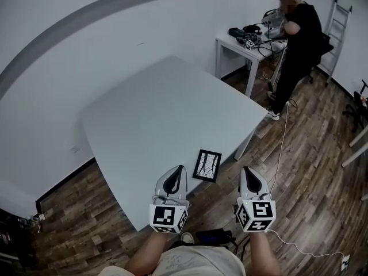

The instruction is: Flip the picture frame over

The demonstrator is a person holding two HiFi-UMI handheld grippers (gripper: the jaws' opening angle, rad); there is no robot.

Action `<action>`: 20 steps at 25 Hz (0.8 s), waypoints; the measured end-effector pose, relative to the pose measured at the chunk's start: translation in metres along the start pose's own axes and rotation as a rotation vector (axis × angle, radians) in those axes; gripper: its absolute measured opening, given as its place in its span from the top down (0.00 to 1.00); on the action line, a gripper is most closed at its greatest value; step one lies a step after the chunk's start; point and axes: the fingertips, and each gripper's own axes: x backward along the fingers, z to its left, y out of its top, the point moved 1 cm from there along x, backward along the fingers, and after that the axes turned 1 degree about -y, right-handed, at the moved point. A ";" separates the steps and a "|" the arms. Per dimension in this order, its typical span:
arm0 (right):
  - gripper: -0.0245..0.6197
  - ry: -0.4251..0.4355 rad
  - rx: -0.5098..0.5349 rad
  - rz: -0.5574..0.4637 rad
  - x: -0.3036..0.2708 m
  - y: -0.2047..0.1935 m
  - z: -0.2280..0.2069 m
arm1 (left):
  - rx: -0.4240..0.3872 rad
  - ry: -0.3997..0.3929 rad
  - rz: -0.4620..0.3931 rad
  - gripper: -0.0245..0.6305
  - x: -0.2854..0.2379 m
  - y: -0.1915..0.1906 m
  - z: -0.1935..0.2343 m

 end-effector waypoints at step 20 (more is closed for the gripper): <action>0.93 0.016 0.011 0.002 -0.012 0.005 0.005 | 0.000 0.012 0.011 0.96 -0.003 0.001 0.013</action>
